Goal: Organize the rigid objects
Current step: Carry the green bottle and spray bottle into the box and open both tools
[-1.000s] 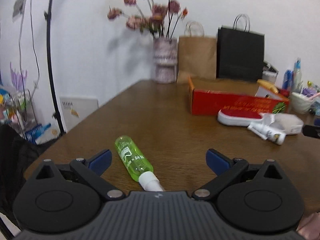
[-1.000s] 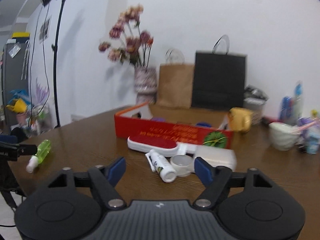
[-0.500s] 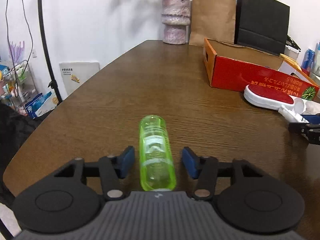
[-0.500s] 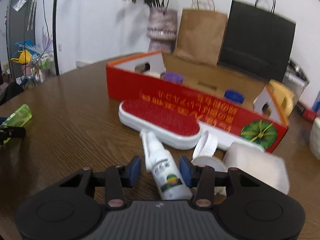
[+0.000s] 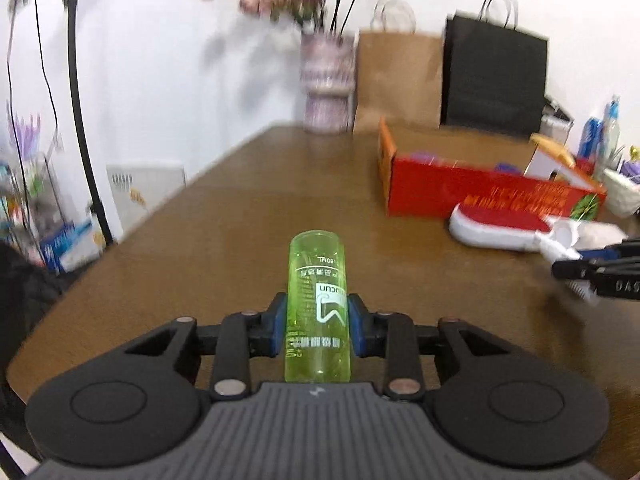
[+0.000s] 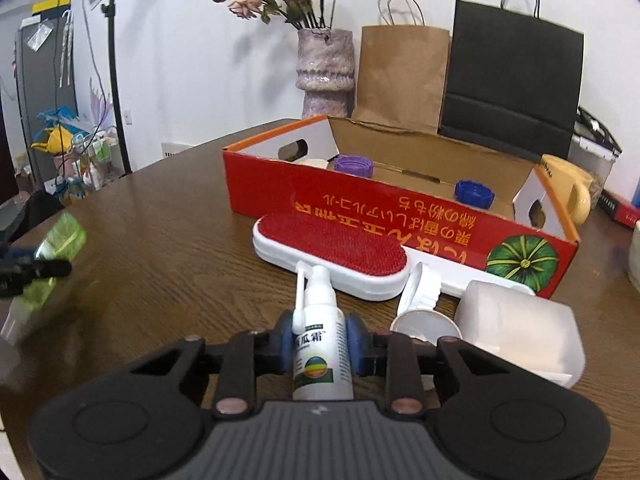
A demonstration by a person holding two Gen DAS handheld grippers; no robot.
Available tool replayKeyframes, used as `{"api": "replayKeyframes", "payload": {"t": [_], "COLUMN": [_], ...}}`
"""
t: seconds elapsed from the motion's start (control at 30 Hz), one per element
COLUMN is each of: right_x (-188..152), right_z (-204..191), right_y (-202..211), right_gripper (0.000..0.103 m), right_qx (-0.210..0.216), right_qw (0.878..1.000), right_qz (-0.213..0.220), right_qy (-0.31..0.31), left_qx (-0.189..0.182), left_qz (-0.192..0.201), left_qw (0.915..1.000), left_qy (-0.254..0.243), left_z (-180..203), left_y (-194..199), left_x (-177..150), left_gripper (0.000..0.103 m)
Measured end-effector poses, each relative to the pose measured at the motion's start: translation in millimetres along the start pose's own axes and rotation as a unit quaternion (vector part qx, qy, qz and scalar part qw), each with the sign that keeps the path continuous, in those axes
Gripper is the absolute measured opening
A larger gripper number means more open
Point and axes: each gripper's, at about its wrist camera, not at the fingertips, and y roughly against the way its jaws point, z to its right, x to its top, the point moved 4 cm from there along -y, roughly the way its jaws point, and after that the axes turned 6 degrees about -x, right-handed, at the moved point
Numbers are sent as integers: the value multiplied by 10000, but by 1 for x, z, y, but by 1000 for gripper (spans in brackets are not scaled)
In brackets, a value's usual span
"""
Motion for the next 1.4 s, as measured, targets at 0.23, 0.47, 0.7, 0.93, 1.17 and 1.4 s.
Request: {"api": "replayKeyframes", "payload": {"t": [0.23, 0.47, 0.7, 0.93, 1.17, 1.4], "right_x": [-8, -47, -82, -97, -97, -76], "right_z": [8, 25, 21, 12, 10, 26], "right_y": [81, 173, 231, 254, 254, 226], "right_gripper": [27, 27, 27, 27, 27, 27], "right_qx": [-262, -709, -1112, -1221, -1244, -1224], "right_qw": [9951, 9683, 9321, 9266, 9280, 9367], "right_qz": [911, 2166, 3188, 3326, 3272, 2994], "right_qy": [-287, -1027, -1315, -1260, -1274, -1341], "left_qx": [24, -359, -559, -696, -665, -609], "left_qz": [870, 1894, 2638, 2491, 2469, 2317], "left_qw": [9962, 9813, 9623, 9655, 9664, 9707], "left_qy": [-54, 8, -347, -296, -239, -171], "left_z": [33, 71, 109, 111, 102, 102], "left_y": [46, 101, 150, 160, 161, 131], "left_x": [13, 4, -5, -15, -18, 0], "left_gripper": [31, 31, 31, 31, 31, 31]}}
